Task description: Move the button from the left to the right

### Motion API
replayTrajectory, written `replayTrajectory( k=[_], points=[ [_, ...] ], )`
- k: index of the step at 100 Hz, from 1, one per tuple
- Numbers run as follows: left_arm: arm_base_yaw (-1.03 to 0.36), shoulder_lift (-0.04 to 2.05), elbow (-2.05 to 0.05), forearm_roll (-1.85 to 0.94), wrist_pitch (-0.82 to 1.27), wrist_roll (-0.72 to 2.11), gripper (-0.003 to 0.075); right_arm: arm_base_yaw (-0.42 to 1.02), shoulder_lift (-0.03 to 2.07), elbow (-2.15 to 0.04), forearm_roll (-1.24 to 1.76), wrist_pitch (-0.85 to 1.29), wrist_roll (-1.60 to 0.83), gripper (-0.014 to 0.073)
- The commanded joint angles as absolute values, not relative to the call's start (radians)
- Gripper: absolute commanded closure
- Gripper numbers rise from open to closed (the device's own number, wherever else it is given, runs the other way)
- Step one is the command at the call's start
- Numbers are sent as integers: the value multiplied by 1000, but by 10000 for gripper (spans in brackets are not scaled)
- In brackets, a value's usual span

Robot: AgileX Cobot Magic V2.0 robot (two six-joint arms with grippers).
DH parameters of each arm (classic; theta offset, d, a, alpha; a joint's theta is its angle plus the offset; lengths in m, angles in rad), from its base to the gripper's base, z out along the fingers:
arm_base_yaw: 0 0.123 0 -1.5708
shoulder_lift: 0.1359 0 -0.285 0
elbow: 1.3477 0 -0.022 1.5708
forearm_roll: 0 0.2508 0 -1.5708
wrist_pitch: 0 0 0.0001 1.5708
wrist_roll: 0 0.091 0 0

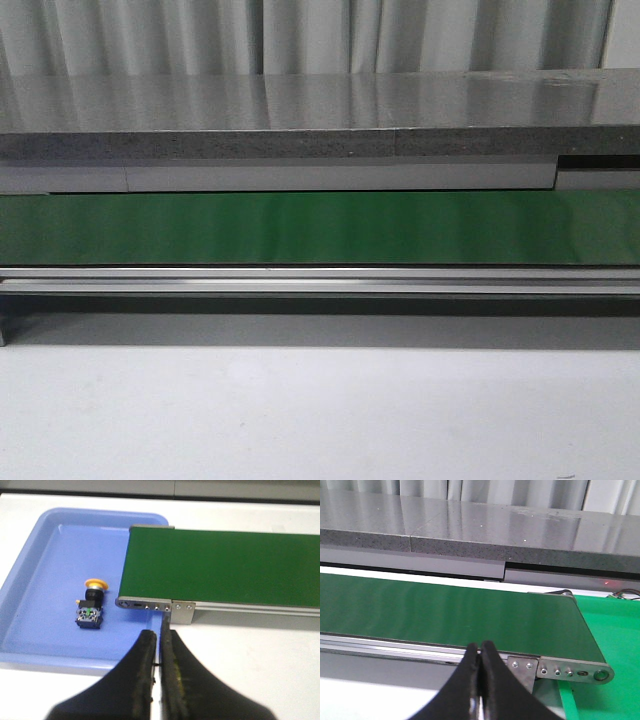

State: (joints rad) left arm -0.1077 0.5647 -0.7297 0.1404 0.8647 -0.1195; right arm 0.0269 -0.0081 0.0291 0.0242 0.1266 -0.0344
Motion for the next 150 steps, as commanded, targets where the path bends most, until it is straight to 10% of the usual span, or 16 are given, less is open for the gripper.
replayTrajectory(
  k=[1, 57, 93, 150],
  points=[
    [-113, 636, -815, 145, 868, -129, 715, 25, -21, 30, 15, 49, -32, 715],
    [-113, 802, -832, 143, 873, -129, 693, 25, -21, 30, 15, 49, -32, 715],
    [-113, 813, -832, 200, 827, -129, 131, 25, -21, 30, 15, 49, -32, 715],
    [28, 1002, -955, 222, 836, -112, 130, 25, -21, 30, 15, 49, -32, 715]
  ],
)
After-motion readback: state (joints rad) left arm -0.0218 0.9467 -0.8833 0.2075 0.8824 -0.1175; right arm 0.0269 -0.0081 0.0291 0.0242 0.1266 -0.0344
